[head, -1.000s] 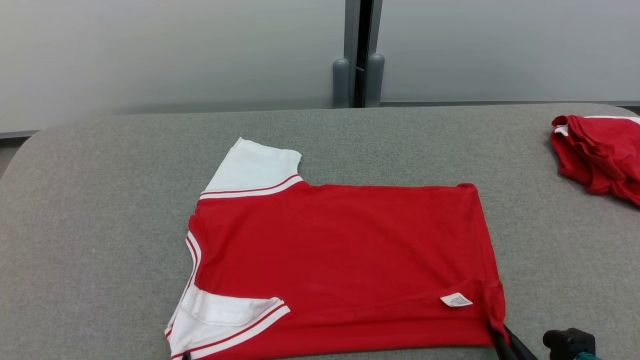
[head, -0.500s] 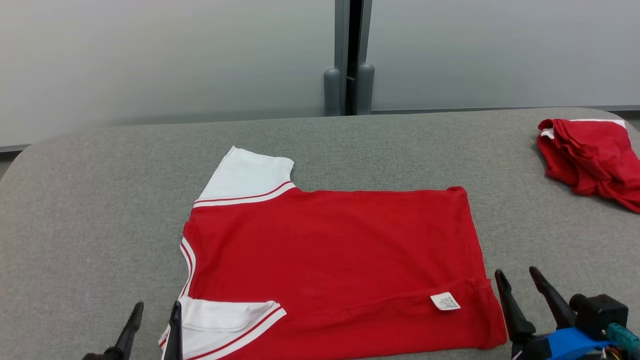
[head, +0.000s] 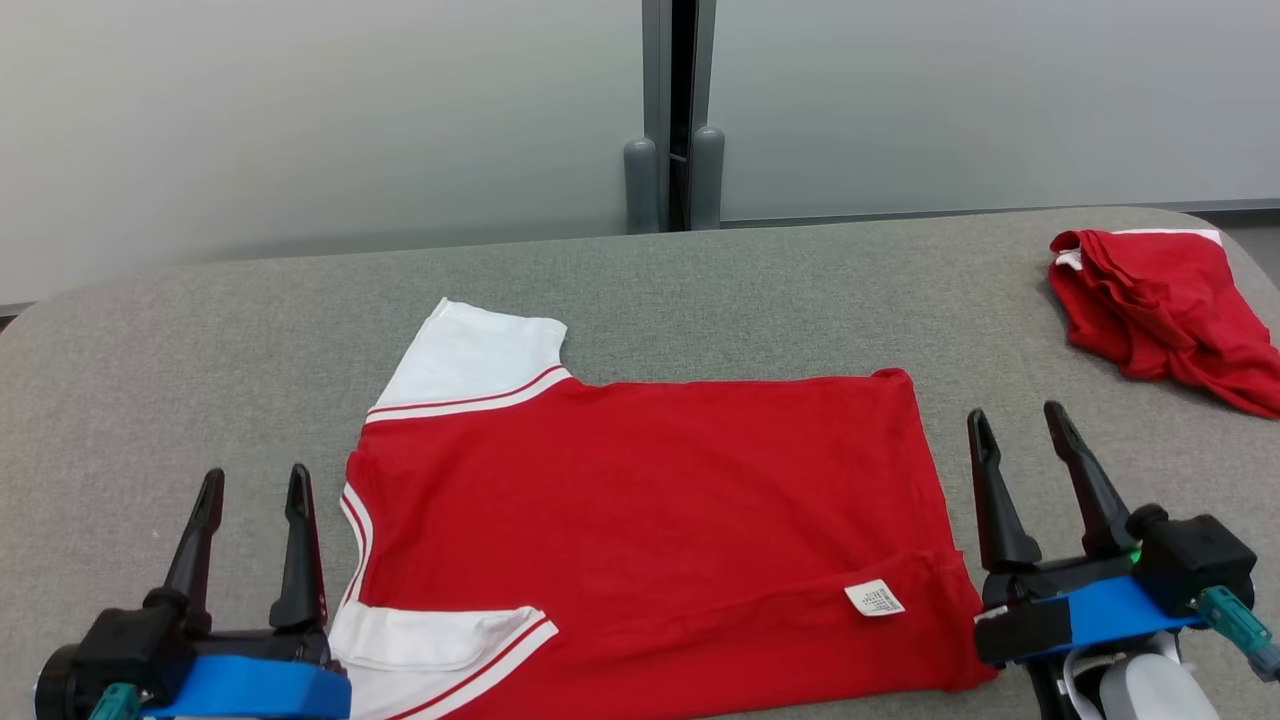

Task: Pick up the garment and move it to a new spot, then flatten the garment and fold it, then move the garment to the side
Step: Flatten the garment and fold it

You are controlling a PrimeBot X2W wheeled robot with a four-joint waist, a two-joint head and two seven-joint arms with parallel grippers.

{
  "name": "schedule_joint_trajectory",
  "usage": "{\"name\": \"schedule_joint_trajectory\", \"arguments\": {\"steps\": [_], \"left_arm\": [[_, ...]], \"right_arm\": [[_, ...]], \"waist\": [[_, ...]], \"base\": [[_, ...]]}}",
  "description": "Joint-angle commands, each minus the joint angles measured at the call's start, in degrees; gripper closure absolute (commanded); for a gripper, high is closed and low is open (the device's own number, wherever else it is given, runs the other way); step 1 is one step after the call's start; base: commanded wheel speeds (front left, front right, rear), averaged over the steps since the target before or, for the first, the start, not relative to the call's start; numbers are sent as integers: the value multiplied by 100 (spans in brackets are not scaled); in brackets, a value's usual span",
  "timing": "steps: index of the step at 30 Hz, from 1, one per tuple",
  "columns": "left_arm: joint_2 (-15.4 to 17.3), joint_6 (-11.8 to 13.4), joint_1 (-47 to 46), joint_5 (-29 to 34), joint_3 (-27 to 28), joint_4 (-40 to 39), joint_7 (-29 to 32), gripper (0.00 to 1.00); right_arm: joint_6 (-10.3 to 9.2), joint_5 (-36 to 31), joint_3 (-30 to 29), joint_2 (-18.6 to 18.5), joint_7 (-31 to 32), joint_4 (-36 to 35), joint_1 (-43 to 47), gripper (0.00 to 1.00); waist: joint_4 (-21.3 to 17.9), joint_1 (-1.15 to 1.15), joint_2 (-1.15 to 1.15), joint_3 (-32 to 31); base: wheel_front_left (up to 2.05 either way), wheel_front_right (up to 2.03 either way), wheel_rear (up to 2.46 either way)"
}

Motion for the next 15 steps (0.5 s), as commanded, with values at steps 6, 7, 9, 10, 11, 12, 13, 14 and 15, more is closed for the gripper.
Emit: {"name": "schedule_joint_trajectory", "arguments": {"steps": [6, 7, 9, 10, 11, 12, 13, 14, 15], "left_arm": [[-120, -125, -356, 122, 208, 267, -14, 0], [-136, -143, -379, 130, 224, 330, -14, 0], [-163, -161, -430, 168, 254, 432, -14, 0], [-180, -178, -453, 173, 271, 475, -14, 0], [-190, -193, -463, 184, 280, 539, -14, 0], [-198, -199, -466, 207, 283, 594, -14, 0], [-207, -213, -465, 229, 281, 651, -14, 0], [-209, -229, -471, 267, 272, 698, -14, 0], [-213, -242, -481, 286, 273, 736, -14, 0]], "right_arm": [[-3, -289, -214, 339, -31, -329, -174, 0], [-3, -299, -214, 379, -31, -320, -169, 0], [-3, -320, -194, 430, -31, -260, -140, 0], [-3, -335, -169, 446, -31, -221, -126, 0], [-3, -358, -147, 460, -32, -175, -113, 0], [-3, -368, -128, 471, -31, -125, -100, 0], [-3, -382, -118, 484, -31, -78, -93, 0], [-3, -397, -118, 494, -32, -44, -93, 0], [-3, -406, -122, 503, -31, -8, -94, 0]], "waist": [[-16, 0, 0, 32], [-15, 0, 0, 34], [-12, 0, 0, 34], [-11, 0, 0, 34], [-10, 0, 0, 32], [-10, 0, 0, 27], [-12, 0, 0, 20], [-15, 0, 0, 15], [-16, 0, 0, 9]], "base": [[0, 0, 0], [0, 0, 0], [0, 0, 0], [0, 0, 0], [0, 0, 0], [0, 0, 0], [0, 0, 0], [0, 0, 0], [0, 0, 0]]}}
